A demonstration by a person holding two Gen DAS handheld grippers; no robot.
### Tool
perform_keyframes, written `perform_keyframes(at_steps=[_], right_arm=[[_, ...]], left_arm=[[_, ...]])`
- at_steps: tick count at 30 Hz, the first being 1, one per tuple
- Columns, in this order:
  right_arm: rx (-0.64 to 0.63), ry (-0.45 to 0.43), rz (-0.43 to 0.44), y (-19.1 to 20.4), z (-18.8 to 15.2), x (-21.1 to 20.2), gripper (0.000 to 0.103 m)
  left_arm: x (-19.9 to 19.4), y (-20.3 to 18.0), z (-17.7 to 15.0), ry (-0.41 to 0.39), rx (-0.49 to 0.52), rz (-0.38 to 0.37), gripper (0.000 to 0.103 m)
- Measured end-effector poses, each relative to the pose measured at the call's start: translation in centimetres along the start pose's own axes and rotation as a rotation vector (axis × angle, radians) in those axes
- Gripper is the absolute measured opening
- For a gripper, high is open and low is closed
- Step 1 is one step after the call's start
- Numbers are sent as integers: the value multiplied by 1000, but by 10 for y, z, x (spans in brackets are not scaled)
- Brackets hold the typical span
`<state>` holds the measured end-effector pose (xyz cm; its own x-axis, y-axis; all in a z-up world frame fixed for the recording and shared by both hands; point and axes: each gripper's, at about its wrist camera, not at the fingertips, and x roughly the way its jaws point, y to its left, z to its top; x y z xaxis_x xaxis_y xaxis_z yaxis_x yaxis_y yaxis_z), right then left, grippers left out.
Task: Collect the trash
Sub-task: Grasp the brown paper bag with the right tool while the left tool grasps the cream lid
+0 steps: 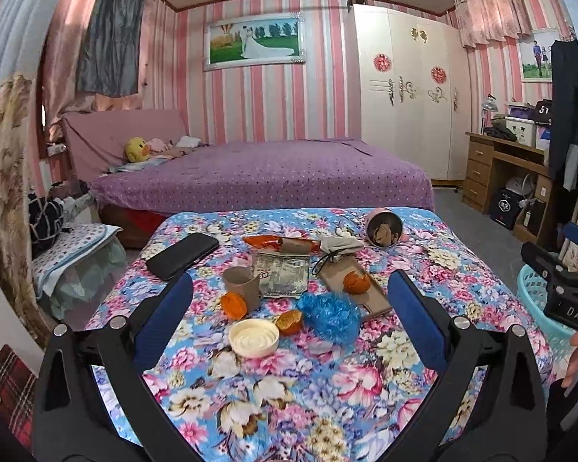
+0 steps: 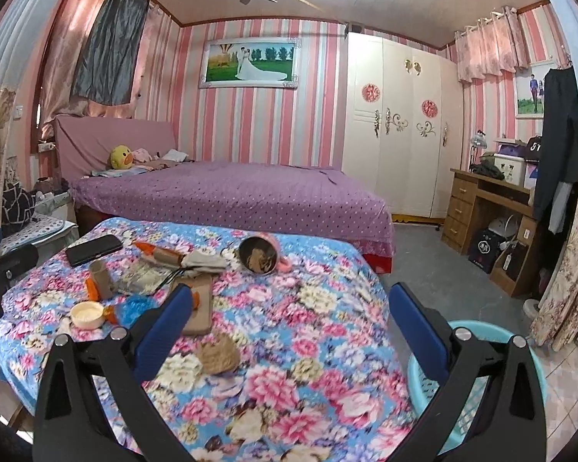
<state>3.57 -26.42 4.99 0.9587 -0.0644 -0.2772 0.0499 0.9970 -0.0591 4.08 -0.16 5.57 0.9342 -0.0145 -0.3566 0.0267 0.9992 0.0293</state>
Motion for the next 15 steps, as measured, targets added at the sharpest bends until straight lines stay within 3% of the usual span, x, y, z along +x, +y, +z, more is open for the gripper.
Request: perform_keyframes(at_steps=[8, 15], right_arm=[[8, 49, -48, -17, -2, 41, 99], [-4, 98, -13, -16, -27, 68, 99]], left_arm=[[32, 12, 8, 19, -31, 14, 98], [74, 33, -19, 99, -66, 60, 98]])
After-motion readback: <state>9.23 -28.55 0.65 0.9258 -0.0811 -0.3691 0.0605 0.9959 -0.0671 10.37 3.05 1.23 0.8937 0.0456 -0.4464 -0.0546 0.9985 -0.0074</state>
